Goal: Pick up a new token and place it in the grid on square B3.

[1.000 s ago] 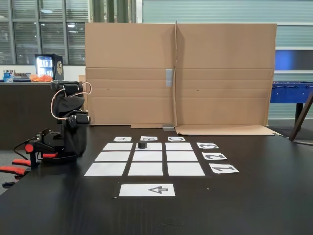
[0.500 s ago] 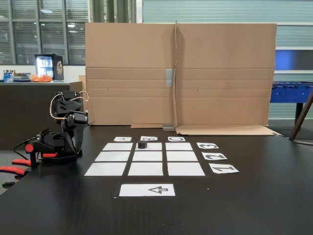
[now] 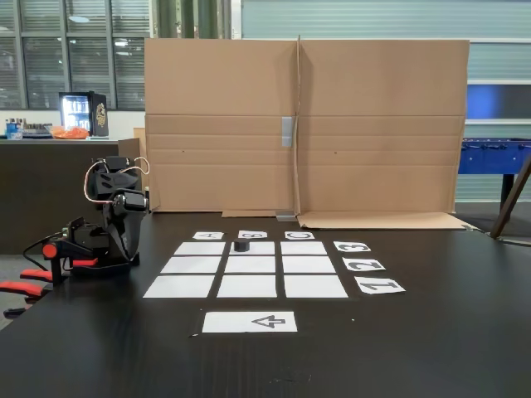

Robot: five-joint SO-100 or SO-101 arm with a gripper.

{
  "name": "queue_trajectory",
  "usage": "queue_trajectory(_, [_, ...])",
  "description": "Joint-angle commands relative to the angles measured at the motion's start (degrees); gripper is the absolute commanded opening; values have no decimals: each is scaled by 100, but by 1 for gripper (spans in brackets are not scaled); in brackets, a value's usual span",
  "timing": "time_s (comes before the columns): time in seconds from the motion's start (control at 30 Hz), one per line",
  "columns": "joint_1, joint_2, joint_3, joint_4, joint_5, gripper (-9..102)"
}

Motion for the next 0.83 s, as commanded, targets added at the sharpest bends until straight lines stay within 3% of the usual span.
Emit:
queue_trajectory(0.0, [53,35,0,26,9,-1])
queue_trajectory(0.8, [-70,62,0,35,9,-1])
